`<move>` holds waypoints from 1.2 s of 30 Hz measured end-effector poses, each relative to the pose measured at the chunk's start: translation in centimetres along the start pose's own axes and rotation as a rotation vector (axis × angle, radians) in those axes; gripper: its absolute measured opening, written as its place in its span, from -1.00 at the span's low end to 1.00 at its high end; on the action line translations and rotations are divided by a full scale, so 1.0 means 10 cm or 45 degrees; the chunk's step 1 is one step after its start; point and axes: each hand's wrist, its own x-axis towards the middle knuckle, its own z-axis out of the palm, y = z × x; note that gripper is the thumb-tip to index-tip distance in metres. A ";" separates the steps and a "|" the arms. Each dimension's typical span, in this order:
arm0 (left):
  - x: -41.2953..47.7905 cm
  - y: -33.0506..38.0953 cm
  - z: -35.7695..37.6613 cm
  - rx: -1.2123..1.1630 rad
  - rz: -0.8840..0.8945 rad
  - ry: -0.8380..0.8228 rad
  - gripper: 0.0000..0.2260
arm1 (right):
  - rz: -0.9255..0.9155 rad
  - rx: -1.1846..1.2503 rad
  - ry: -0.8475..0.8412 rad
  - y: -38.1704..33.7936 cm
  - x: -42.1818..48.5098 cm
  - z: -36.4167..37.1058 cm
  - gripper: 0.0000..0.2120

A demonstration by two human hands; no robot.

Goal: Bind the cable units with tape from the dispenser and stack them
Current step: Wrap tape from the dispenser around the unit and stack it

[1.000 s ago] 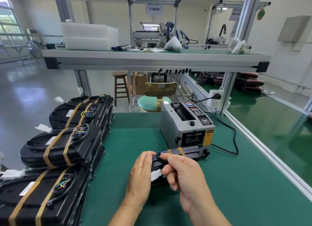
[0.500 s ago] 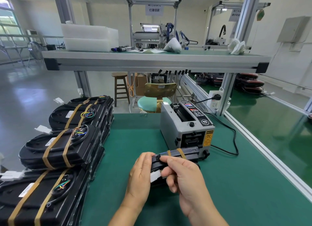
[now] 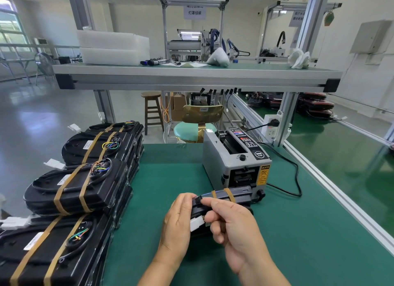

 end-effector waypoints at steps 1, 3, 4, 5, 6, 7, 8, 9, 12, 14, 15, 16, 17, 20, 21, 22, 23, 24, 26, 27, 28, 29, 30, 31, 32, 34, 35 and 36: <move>0.00 0.00 0.00 -0.001 -0.002 -0.001 -0.73 | 0.001 -0.006 0.001 0.00 0.00 0.00 -0.80; -0.01 0.01 0.00 0.000 0.000 -0.005 -0.73 | -0.007 -0.023 0.010 0.00 0.00 0.01 -0.80; -0.01 0.02 0.00 0.001 0.000 -0.007 -0.73 | -0.014 -0.034 0.016 0.00 0.00 0.01 -0.81; -0.01 0.02 0.00 -0.001 -0.004 -0.009 -0.73 | -0.020 -0.045 0.020 0.00 0.00 0.02 -0.81; -0.01 0.03 0.00 -0.004 -0.011 -0.011 -0.73 | -0.024 -0.051 0.023 0.01 0.00 0.02 -0.81; -0.01 0.03 0.00 -0.006 -0.016 -0.013 -0.73 | -0.027 -0.051 0.025 0.01 0.00 0.02 -0.81; -0.01 0.03 0.00 -0.006 -0.016 -0.016 -0.73 | -0.030 -0.048 0.026 0.01 0.00 0.02 -0.81; -0.01 0.04 0.00 -0.006 -0.011 -0.018 -0.73 | -0.032 -0.046 0.027 0.01 0.00 0.02 -0.81; -0.01 0.04 -0.01 -0.007 0.010 -0.027 -0.74 | -0.038 -0.046 0.034 0.02 -0.01 0.02 -0.80; -0.02 0.05 -0.01 -0.021 0.020 -0.042 -0.75 | -0.043 -0.043 0.036 0.02 -0.01 0.02 -0.80; -0.02 0.05 -0.02 -0.027 0.024 -0.047 -0.75 | -0.045 -0.039 0.037 0.03 -0.01 0.02 -0.80; -0.02 0.05 -0.02 -0.029 0.025 -0.048 -0.76 | -0.046 -0.034 0.037 0.03 -0.01 0.01 -0.79; -0.02 0.05 -0.02 -0.028 0.027 -0.048 -0.76 | -0.049 -0.029 0.036 0.03 -0.01 0.02 -0.79; -0.02 0.05 -0.02 -0.025 0.028 -0.046 -0.77 | -0.059 -0.017 0.032 0.03 -0.02 0.02 -0.79; -0.02 0.05 -0.02 -0.023 0.025 -0.046 -0.77 | -0.060 -0.016 0.031 0.03 -0.02 0.02 -0.79; -0.02 0.05 -0.02 -0.021 0.023 -0.046 -0.77 | -0.061 -0.015 0.031 0.03 -0.02 0.02 -0.79; -0.02 0.05 -0.02 -0.021 0.022 -0.045 -0.77 | -0.060 -0.012 0.031 0.03 -0.02 0.02 -0.79; -0.02 0.05 -0.02 -0.022 0.022 -0.045 -0.77 | -0.059 -0.011 0.030 0.03 -0.02 0.02 -0.79; -0.02 0.04 -0.02 -0.024 0.023 -0.047 -0.76 | -0.056 -0.014 0.031 0.03 -0.02 0.02 -0.79; -0.02 0.04 -0.02 -0.028 0.024 -0.048 -0.75 | -0.055 -0.018 0.032 0.03 -0.02 0.02 -0.79; -0.02 0.05 -0.02 -0.031 0.026 -0.048 -0.74 | -0.056 -0.021 0.033 0.03 -0.02 0.02 -0.79; -0.02 0.05 -0.02 -0.033 0.028 -0.046 -0.73 | -0.058 -0.024 0.034 0.03 -0.02 0.02 -0.80; -0.02 0.06 -0.02 -0.033 0.030 -0.042 -0.73 | -0.060 -0.025 0.034 0.03 -0.02 0.02 -0.80; -0.02 0.06 -0.01 -0.031 0.031 -0.038 -0.74 | -0.061 -0.026 0.035 0.03 -0.02 0.02 -0.80; -0.02 0.06 -0.01 -0.029 0.028 -0.037 -0.74 | -0.062 -0.027 0.036 0.03 -0.02 0.02 -0.80; -0.03 0.07 -0.01 -0.032 0.017 -0.042 -0.74 | -0.066 -0.031 0.038 0.03 -0.02 0.02 -0.79; -0.02 0.08 -0.01 -0.034 0.011 -0.043 -0.75 | -0.068 -0.033 0.039 0.04 -0.02 0.02 -0.79; -0.02 0.08 0.00 -0.034 0.006 -0.042 -0.76 | -0.068 -0.034 0.039 0.04 -0.01 0.02 -0.78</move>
